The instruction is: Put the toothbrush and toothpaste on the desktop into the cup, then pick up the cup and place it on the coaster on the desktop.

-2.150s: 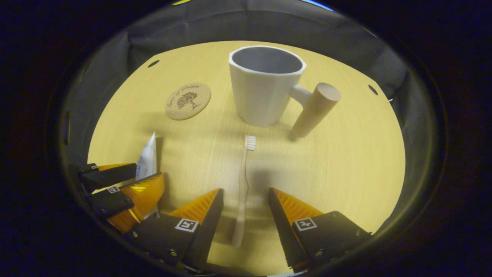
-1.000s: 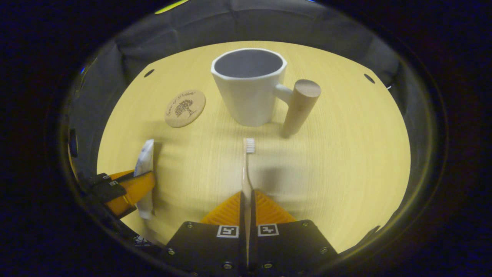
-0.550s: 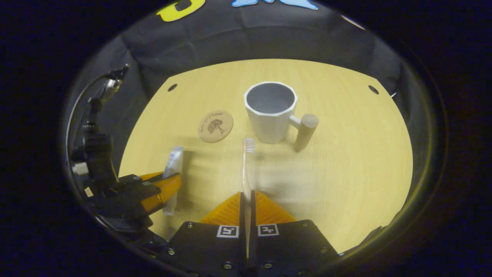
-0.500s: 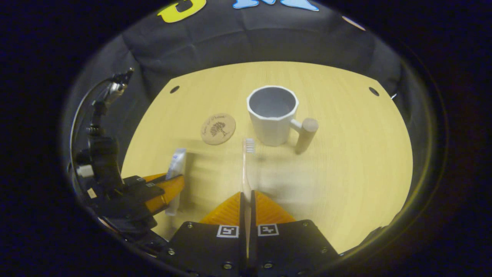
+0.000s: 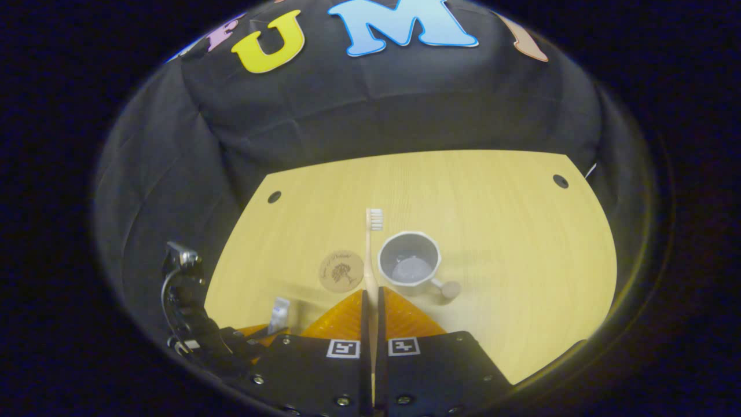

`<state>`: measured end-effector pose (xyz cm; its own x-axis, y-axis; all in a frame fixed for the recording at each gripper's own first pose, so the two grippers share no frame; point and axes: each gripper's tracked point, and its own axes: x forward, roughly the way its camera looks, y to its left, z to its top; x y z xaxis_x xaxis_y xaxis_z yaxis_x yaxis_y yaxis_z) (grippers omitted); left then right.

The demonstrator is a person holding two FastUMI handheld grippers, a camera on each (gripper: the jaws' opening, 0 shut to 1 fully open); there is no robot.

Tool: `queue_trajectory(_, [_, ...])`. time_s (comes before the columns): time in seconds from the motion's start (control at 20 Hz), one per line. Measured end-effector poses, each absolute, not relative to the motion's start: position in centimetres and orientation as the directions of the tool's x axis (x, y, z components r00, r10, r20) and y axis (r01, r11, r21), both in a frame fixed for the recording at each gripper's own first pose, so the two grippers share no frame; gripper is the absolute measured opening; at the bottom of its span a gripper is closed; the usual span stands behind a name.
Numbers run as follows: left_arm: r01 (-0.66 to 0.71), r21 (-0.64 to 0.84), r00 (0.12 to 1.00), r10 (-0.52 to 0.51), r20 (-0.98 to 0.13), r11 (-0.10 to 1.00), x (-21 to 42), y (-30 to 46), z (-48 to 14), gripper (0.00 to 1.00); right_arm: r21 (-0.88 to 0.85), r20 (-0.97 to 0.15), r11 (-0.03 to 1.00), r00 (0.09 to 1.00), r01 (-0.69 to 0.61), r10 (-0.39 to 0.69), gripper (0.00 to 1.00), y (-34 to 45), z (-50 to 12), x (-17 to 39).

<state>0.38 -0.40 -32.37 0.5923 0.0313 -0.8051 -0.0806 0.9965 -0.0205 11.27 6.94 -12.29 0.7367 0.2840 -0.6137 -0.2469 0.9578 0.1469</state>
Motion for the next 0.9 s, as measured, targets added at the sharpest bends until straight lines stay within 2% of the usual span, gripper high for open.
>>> queue_trajectory(0.4, [-0.154, -0.019, 0.58, 0.075, -0.811, 0.988, -1.7, 1.2, -31.8, 0.16, 0.213, -0.541, 0.959, 0.795, -0.187, 0.275, 0.04, 5.8, -9.6, 19.2])
queue_trajectory(0.6, [-0.199, -0.023, 0.57, 0.097, -0.816, 0.98, -3.3, 3.0, -31.7, 0.16, 0.191, -0.491, 0.966, 0.835, -0.176, 0.249, 0.03, 5.5, -9.9, 22.4])
queue_trajectory(0.9, [-0.271, -0.017, 0.551, 0.14, -0.822, 0.963, -5.9, 5.3, -31.0, 0.16, 0.137, -0.41, 0.966, 0.875, -0.219, 0.256, 0.04, 6.8, -12.3, 23.1])
